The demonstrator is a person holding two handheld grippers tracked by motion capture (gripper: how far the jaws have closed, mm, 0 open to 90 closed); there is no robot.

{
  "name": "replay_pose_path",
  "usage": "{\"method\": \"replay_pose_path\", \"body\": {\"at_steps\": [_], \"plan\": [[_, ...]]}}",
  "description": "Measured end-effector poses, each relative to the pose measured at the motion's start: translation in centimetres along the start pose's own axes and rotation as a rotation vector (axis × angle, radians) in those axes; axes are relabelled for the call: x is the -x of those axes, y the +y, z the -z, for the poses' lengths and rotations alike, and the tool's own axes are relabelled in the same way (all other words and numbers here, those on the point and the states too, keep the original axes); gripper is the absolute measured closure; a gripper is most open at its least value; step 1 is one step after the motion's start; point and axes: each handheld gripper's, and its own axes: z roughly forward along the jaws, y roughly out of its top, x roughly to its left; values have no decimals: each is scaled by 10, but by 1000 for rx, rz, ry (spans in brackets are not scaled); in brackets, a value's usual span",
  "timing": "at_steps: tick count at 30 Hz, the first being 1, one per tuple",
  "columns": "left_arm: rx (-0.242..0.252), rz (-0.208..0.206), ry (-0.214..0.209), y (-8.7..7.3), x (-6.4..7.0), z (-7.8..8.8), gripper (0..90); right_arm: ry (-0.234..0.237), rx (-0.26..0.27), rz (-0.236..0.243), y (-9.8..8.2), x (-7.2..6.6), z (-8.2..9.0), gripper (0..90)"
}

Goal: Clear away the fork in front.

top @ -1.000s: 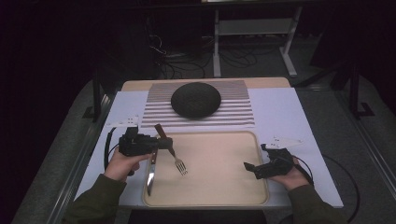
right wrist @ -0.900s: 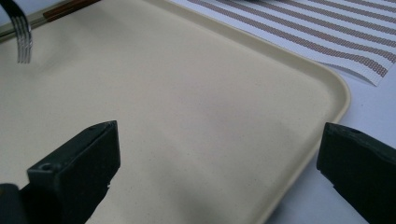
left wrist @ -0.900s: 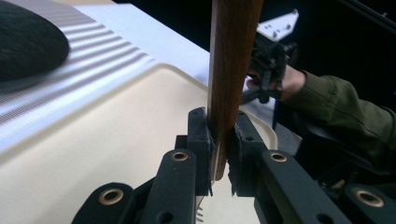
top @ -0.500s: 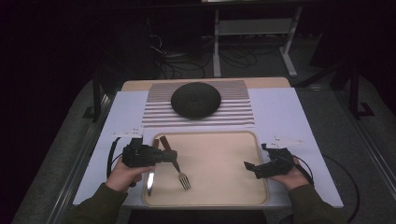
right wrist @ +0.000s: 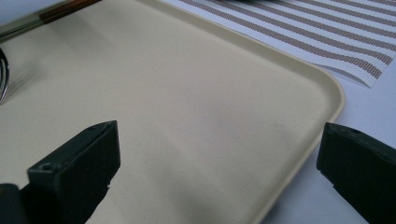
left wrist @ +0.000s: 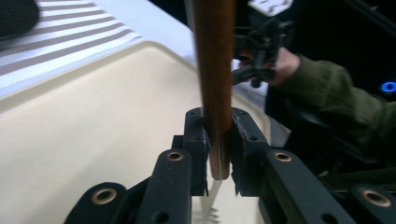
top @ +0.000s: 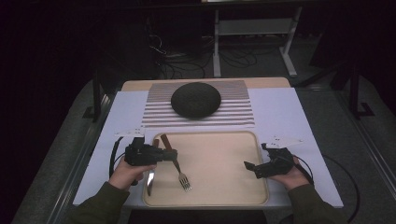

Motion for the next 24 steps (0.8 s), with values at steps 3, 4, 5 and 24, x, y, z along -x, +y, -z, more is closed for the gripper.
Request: {"method": "replay_pose_path", "body": {"at_steps": [3,4,5,24], "plan": [[3,0,17,-2,-6,-2,754,0,-1,1,0,0,0,0],[5,0,21,-2,-8,-2,749,1,-1,2,0,0,0,0],[5,3,33,-4,-10,-3,741,1,-1,2,0,0,0,0],[-17,140,114,-21,-44,-8,626,6,1,5,0,0,0,0]]}}
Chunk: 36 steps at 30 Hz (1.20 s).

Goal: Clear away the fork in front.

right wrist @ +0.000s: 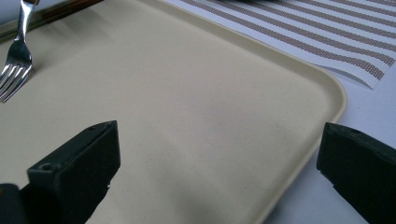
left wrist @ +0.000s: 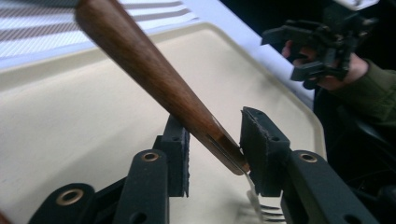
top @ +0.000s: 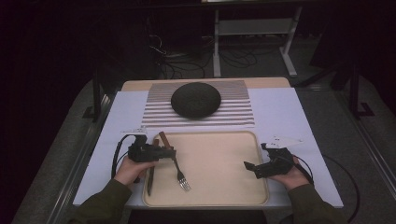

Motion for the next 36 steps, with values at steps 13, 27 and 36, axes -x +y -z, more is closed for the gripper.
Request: {"method": "replay_pose_path", "body": {"at_steps": [13,27,36], "plan": [[-54,104,109,-7,-18,-1,530,2,11,-1,1,0,1,0],[-63,21,198,-4,-10,4,478,3,20,-3,1,0,2,0],[-62,-198,258,6,16,3,715,4,21,6,2,-1,2,0]]}}
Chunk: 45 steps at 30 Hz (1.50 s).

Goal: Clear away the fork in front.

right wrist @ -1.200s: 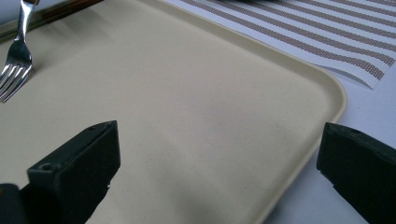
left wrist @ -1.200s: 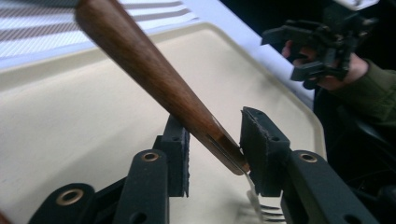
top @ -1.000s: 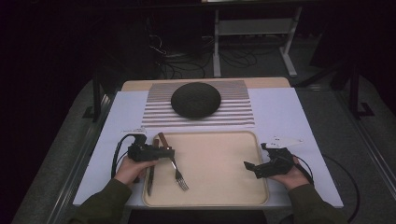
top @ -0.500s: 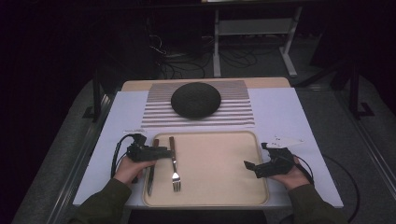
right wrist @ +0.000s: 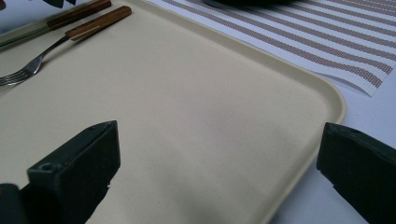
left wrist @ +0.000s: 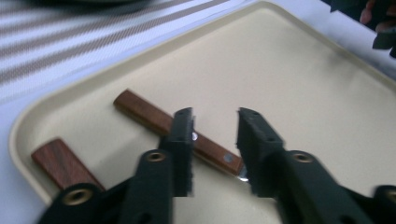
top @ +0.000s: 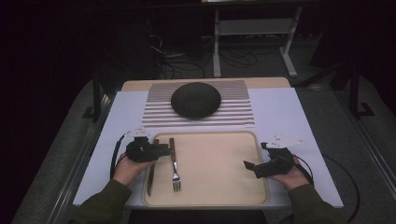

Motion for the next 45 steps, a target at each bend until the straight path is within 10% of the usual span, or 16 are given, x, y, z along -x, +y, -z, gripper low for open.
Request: {"method": "replay_pose_path", "body": {"at_steps": [5,20,32,45], "plan": [[-11,-62,-12,6,10,-4,891,-1,-3,-1,0,0,-1,0],[-168,-189,4,18,36,-40,900,-1,1,3,0,0,0,0],[-270,-174,13,7,33,-46,900,-1,1,0,0,1,1,0],[-274,-132,45,-3,22,-29,900,-2,1,-6,0,2,1,0]]}}
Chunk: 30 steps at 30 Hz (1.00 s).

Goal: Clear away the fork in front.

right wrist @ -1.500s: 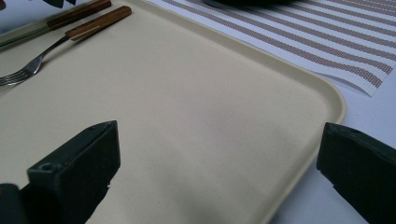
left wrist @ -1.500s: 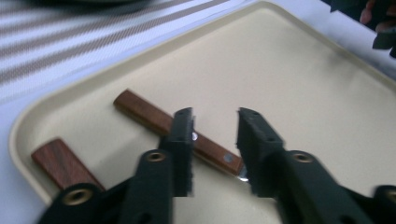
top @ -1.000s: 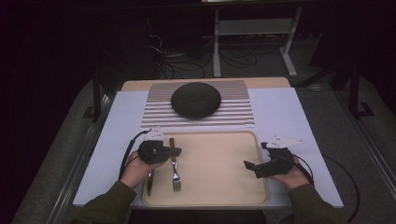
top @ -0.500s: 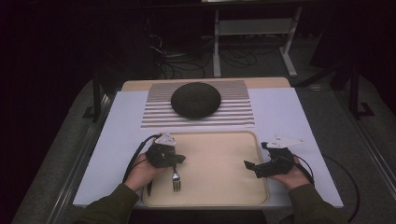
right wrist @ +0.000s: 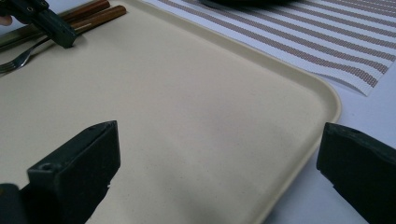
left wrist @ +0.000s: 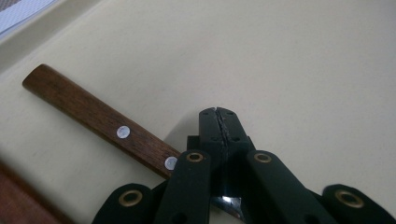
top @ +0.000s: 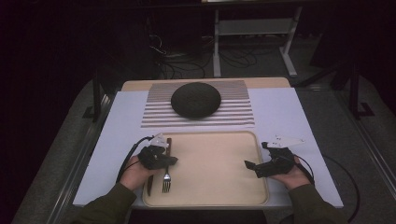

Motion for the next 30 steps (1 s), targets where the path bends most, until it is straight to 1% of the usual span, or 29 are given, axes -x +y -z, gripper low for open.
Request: {"method": "replay_pose_path", "body": {"at_steps": [10,13,15,19,22,26,30], "plan": [[0,38,32,-11,-9,12,900,-1,-2,1,0,0,0,0],[-4,40,39,-12,-10,14,900,-1,-2,1,0,0,0,0],[-10,40,51,-13,-11,15,900,-1,-2,0,0,0,0,0],[-4,43,48,-14,-12,16,900,0,-2,1,0,0,0,0],[14,41,37,-12,-12,18,893,1,-2,2,0,0,0,0],[58,38,25,-9,-12,22,837,2,-4,4,0,0,-1,0],[102,35,9,-8,-14,28,755,2,-2,3,0,0,0,0]]}}
